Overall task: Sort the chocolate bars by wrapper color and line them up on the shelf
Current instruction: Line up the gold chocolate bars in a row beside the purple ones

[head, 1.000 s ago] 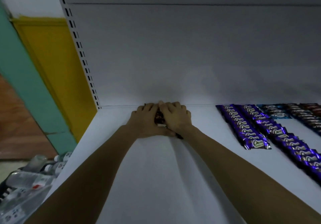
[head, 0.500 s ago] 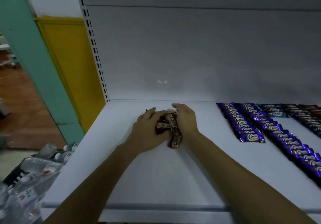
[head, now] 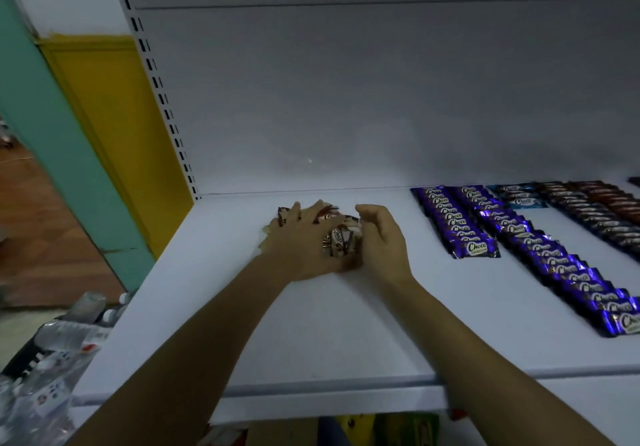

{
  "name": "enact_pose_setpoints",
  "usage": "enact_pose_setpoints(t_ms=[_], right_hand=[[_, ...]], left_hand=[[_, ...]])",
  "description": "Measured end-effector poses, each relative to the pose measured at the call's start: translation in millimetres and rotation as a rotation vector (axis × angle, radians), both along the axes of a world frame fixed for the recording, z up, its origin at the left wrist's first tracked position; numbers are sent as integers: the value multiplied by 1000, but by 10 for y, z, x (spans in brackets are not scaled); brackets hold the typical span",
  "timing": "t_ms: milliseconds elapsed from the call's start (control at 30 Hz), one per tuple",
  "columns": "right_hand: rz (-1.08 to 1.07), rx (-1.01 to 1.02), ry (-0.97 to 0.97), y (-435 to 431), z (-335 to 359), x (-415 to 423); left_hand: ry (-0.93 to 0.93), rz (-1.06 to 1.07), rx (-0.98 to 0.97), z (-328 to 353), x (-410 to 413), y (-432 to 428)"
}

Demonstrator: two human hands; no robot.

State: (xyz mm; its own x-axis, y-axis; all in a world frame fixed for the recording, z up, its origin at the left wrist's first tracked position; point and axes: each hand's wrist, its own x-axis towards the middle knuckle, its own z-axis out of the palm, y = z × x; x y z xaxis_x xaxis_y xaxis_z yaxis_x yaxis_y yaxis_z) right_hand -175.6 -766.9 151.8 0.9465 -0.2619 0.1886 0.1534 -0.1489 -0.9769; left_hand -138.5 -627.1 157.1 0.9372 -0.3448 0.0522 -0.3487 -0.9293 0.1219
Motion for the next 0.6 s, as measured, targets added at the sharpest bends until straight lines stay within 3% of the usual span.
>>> enact_pose_setpoints(t_ms=[200,400,533,600], right_hand=[[-98,9,-27,-50,-42,6],[-99,-96,-24,-55,-28,13],[-115,-325,-7,-23,-54,37],[-156,-619,37,10,-71,69]], left_hand=[[-167,-6,-98,27,102,89],[-167,-76,-181,193,229,126],[-204,-64,-295,220,282,156],[-232,-59,-384,248,299,203]])
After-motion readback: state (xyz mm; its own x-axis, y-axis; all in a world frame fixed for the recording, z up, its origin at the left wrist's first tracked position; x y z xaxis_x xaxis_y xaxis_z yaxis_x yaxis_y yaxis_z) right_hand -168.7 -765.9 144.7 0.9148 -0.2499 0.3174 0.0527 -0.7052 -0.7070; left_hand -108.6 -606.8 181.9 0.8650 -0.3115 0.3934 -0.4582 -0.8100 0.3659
